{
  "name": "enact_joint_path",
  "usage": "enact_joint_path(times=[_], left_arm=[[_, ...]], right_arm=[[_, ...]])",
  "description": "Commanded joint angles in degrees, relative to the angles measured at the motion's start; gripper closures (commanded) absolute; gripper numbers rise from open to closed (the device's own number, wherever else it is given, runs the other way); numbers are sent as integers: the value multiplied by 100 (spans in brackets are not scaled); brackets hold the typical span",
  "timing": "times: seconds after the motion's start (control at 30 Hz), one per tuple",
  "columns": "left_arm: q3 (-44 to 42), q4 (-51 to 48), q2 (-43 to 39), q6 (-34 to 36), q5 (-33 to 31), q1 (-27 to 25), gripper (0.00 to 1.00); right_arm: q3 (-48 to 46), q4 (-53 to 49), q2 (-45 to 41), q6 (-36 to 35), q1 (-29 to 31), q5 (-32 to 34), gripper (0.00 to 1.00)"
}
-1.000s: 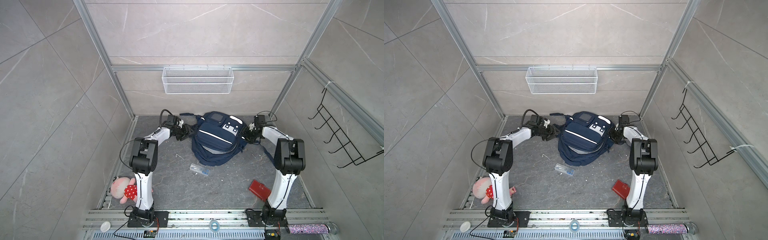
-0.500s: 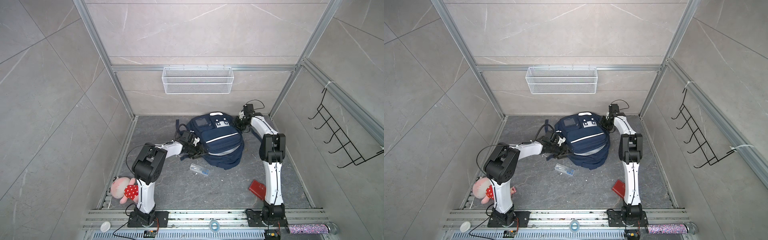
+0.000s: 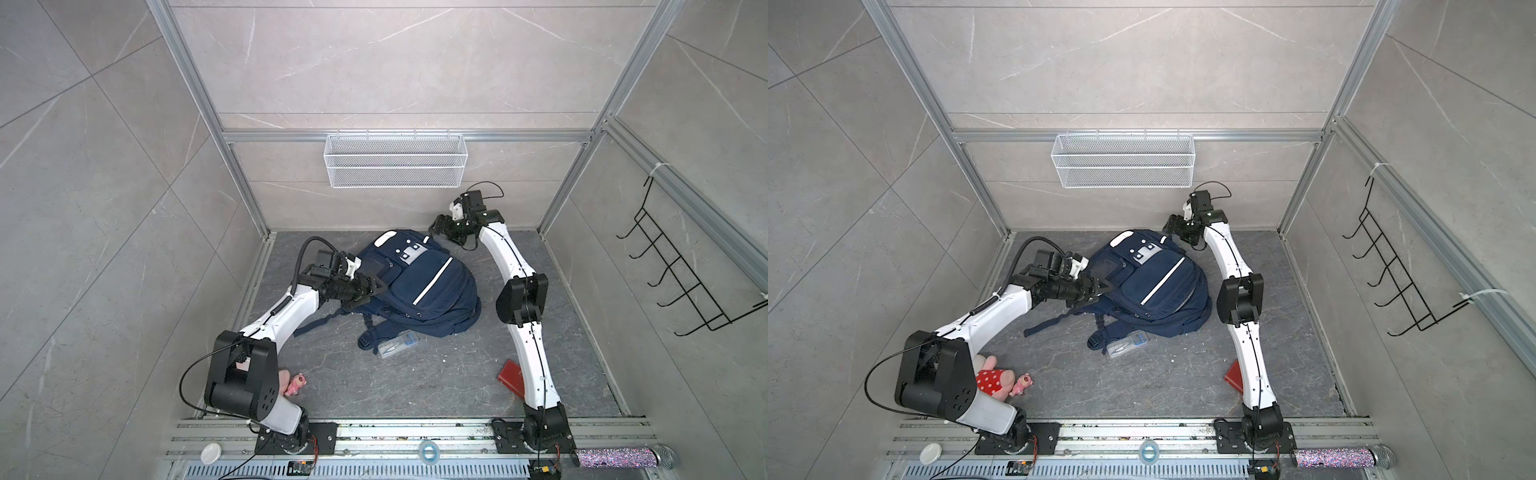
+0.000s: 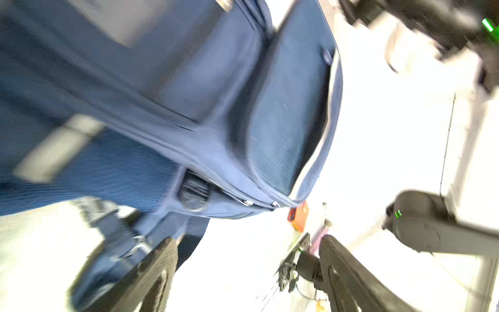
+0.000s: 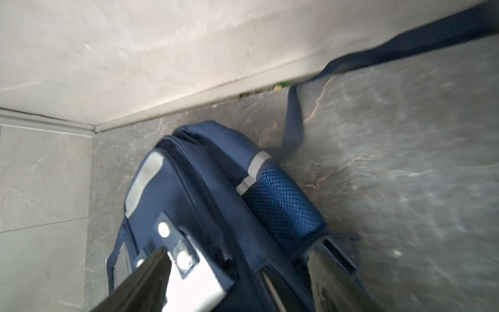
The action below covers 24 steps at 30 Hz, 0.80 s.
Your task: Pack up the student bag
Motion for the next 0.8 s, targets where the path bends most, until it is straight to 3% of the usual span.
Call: enact_joint_path(times=[0.0, 0.3, 0.33, 0.4, 0.47, 0.63, 0.77], left_arm=[[468, -812, 306, 198, -397, 151, 14], [262, -571, 618, -467, -612, 149, 16], [266, -452, 712, -539, -542, 136, 15], [358, -234, 865, -631, -413, 140, 3], [500, -80, 991, -676, -350, 143, 1], [606, 84, 1372, -707, -145, 140, 1], [443, 327, 1536, -805, -31, 148, 6]], right_arm=[[-670, -493, -1038, -321, 38, 458, 16], [-5298, 45, -4398, -177, 653, 445, 17], [-5785, 41, -4709, -29, 717, 373, 17], [-6676, 109, -5224, 324, 759, 245, 19], [-7532, 473, -5708, 666, 772, 169, 19], [-8182, 995, -5377, 654, 776, 297, 21], [-8185, 1672, -4812, 752, 731, 466, 33]])
